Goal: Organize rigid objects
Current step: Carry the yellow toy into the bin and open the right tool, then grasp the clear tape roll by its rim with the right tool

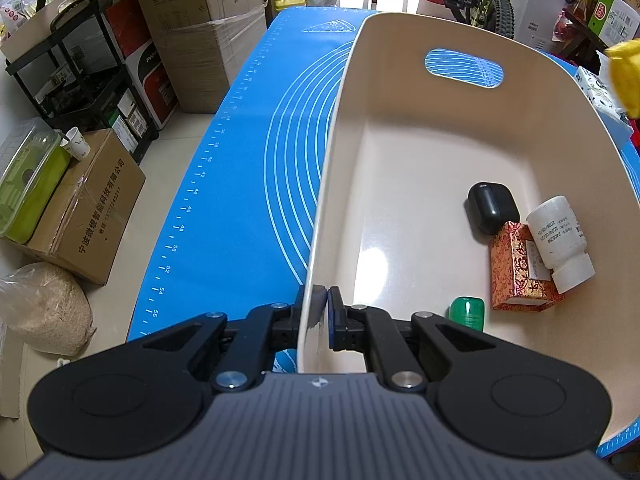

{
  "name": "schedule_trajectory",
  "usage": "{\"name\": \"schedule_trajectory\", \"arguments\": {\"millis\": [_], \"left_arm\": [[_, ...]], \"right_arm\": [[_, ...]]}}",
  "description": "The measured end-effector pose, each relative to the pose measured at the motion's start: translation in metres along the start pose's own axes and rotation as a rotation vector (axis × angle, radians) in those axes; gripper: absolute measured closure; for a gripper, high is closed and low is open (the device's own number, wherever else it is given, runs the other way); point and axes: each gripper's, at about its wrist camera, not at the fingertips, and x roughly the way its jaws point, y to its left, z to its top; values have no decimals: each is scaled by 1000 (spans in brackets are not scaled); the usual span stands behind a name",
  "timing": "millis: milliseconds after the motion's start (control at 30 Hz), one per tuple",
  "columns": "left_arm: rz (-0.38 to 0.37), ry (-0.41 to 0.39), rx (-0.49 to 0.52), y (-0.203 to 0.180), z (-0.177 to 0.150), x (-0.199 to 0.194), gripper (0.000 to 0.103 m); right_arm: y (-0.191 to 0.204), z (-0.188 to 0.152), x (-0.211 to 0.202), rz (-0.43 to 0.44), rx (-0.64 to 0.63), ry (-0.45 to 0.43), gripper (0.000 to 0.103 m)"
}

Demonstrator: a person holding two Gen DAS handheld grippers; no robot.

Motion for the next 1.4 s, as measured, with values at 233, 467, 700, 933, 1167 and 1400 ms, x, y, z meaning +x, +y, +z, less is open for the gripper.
{"name": "schedule_trajectory", "arguments": {"millis": [233, 467, 700, 933, 1167, 1400], "left_arm": [[-3, -1, -1, 0, 1, 0, 93], [-2, -1, 0, 0, 1, 0, 94], [-3, -2, -1, 1, 1, 0, 94], [-5, -2, -3, 2, 3, -2, 93], [-6, -3, -5, 2, 2, -2, 93], [-5, -3, -5, 2, 2, -2, 93]], "right_arm": [[39, -20, 19, 39, -102, 95, 67], [64, -44, 38, 23, -199, 210, 67], [62, -51, 39, 68, -167, 258, 65], [46, -36, 17, 82, -123, 184, 50], [8, -15, -16, -41, -56, 63, 43], [-53, -18, -21, -263, 47, 53, 37]]}}
